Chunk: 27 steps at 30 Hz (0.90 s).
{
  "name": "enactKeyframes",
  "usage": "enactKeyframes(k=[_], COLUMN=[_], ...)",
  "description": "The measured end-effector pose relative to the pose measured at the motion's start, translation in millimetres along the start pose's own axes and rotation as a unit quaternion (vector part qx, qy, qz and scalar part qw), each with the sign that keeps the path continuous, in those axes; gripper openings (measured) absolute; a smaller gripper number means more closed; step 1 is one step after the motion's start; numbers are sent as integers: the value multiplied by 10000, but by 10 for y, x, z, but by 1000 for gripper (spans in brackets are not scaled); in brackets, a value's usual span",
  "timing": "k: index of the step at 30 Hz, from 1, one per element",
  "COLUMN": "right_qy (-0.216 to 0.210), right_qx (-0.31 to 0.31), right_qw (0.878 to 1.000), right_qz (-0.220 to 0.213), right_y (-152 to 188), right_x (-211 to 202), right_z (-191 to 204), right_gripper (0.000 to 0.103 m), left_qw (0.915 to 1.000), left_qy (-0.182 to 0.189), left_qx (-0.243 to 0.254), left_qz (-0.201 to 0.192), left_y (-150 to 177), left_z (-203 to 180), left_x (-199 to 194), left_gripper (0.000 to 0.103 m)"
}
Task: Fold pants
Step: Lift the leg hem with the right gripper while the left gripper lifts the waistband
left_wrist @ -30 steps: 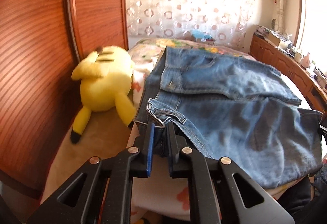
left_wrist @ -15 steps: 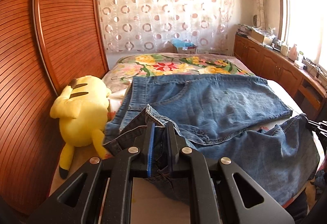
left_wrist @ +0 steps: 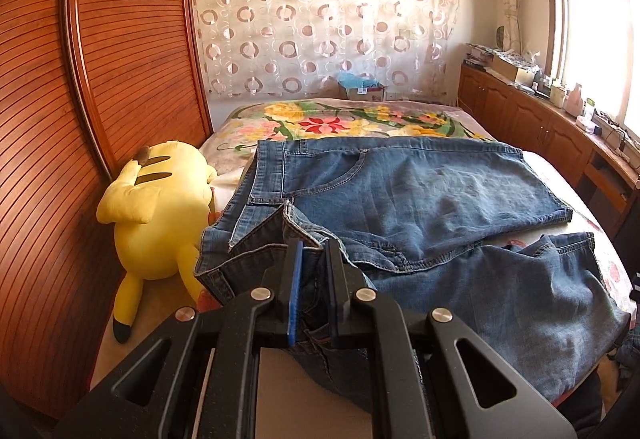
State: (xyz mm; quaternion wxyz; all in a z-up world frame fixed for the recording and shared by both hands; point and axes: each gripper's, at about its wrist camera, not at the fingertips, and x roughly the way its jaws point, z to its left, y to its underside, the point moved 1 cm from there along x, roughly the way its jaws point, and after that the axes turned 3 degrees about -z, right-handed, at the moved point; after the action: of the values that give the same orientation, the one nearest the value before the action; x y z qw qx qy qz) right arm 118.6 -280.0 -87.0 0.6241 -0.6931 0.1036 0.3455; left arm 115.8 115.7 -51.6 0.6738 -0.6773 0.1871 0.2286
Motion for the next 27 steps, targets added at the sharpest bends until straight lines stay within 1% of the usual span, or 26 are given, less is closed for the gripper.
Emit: enactKeyframes(k=[4,7,10,13,17,20,21,22,23,24,25,27], right_qy=[-75,-123,-128,-210,-150,-66,-69,-91,-140,-144,-134,-159], right_qx=[-27,-144,-357,-395,-404,-517,-540,-539,-541,-559,-593,-620], right_qw=[9999,9996,9987,9979,9971,9963,9962,9962,9962,9962,9963,9968], right_qz=[149,214,349,474,622,688,686,672,669,656,613,481], right_y=[116,140,182,237,294,292,290,278,261,241,220,152], right_x=[-142,-176,-158,-112,-30,40,51,59,68,64,58,17], right_z=[61,132,221,261,280,285,280,275,270,259,252,219], right_gripper=[43,45,45,45,45,45,42,24,19,12,7,6], left_qw=[10000,10000,10000,10000,9999,9998,9998,9997,9997,9996,9996,9994], left_qy=[-5,3,-19,-32,-102,-114,-121,-132,-140,-149,-158,-183], left_qx=[-1,1,4,-16,-78,-134,-148,-158,-171,-185,-192,-187], left_qz=[3,8,11,18,26,-46,-62,-91,-111,-132,-155,-212], left_y=[4,7,26,41,48,21,8,-7,-19,-35,-52,-99], left_z=[2,5,19,28,59,84,88,92,100,108,116,119], left_x=[0,-1,-26,-45,-57,-99,-111,-133,-144,-155,-165,-185], left_gripper=[12,12,12,12,12,12,12,12,12,12,12,12])
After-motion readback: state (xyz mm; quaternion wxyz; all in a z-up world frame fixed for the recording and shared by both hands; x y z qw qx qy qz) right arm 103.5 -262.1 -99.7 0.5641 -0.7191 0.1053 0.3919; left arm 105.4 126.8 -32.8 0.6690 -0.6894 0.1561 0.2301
